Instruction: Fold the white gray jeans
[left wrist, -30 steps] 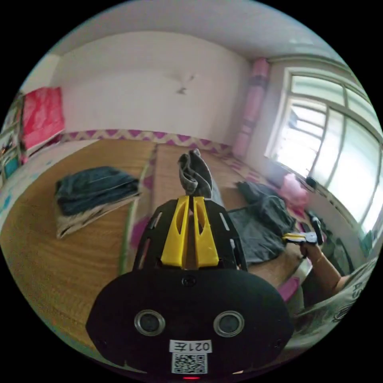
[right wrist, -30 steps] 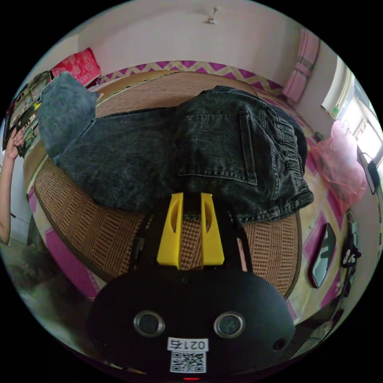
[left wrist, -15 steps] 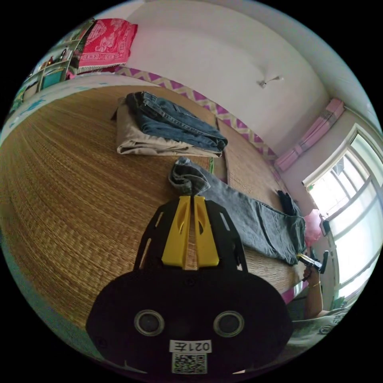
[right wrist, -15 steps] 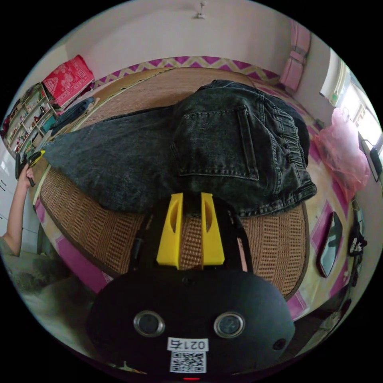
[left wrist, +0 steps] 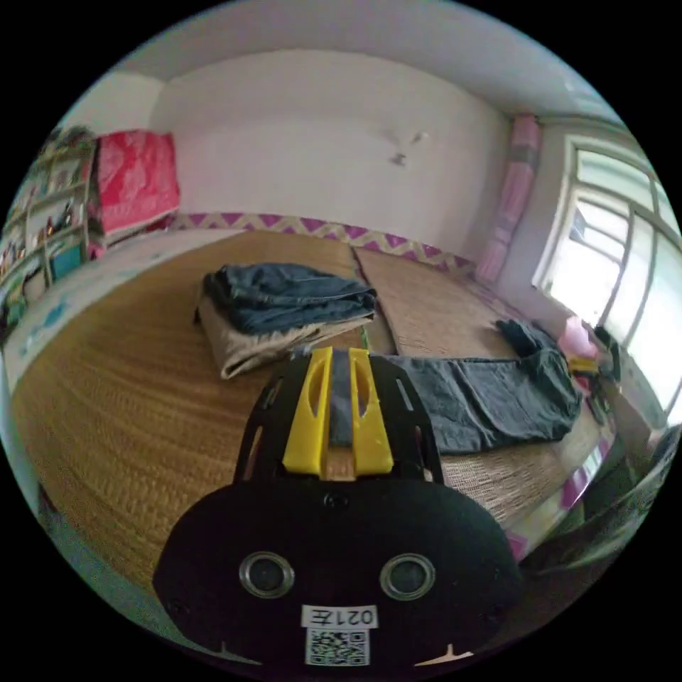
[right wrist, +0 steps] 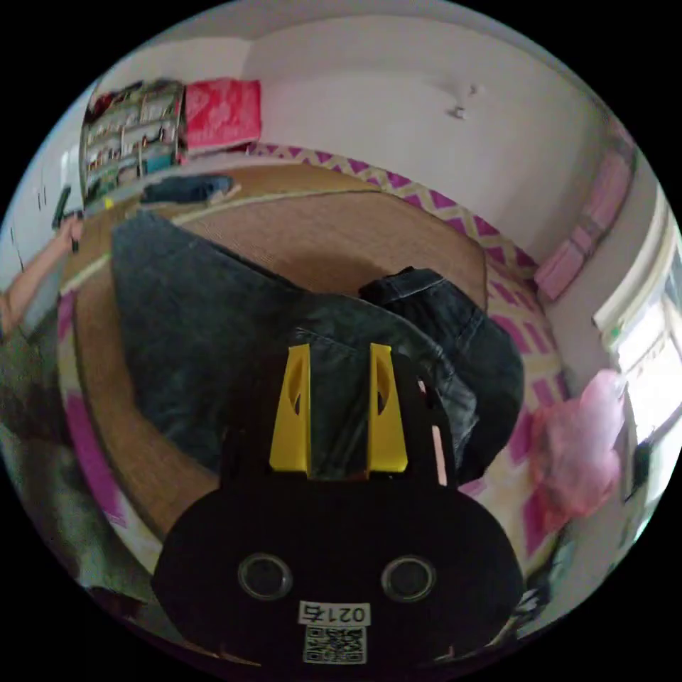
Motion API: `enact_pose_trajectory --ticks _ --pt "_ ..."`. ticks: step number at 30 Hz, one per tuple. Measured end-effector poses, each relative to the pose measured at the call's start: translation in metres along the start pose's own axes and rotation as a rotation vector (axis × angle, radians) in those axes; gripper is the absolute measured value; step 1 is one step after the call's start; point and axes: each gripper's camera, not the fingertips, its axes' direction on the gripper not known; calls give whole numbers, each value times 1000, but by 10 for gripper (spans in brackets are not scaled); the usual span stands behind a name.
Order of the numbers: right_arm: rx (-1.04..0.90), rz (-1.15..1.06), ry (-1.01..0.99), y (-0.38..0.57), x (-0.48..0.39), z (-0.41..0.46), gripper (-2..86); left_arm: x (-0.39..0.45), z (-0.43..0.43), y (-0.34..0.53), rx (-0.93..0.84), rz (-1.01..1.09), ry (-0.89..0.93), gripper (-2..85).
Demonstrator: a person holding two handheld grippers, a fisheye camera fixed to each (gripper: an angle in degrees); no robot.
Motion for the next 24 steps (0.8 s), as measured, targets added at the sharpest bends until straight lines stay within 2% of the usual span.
enact_pose_trajectory --ticks 2,6,9,12,18,24 --pt "-22 -129 49 -29 13 21 117 32 27 -17 -58 120 115 59" --pt "-101 -242 40 -73 31 53 116 76 84 -36 -204 280 169 81" --pt "-192 -301 -36 -98 40 76 104 105 126 -44 -331 401 158 97" --pt "-299 -317 -163 -110 52 86 30 117 152 -44 -438 479 164 118" --pt "-128 -258 -237 -99 78 44 -7 128 163 -33 -525 556 137 105" --pt "-67 -199 -251 -96 92 20 -8 138 148 -24 -492 577 67 8"
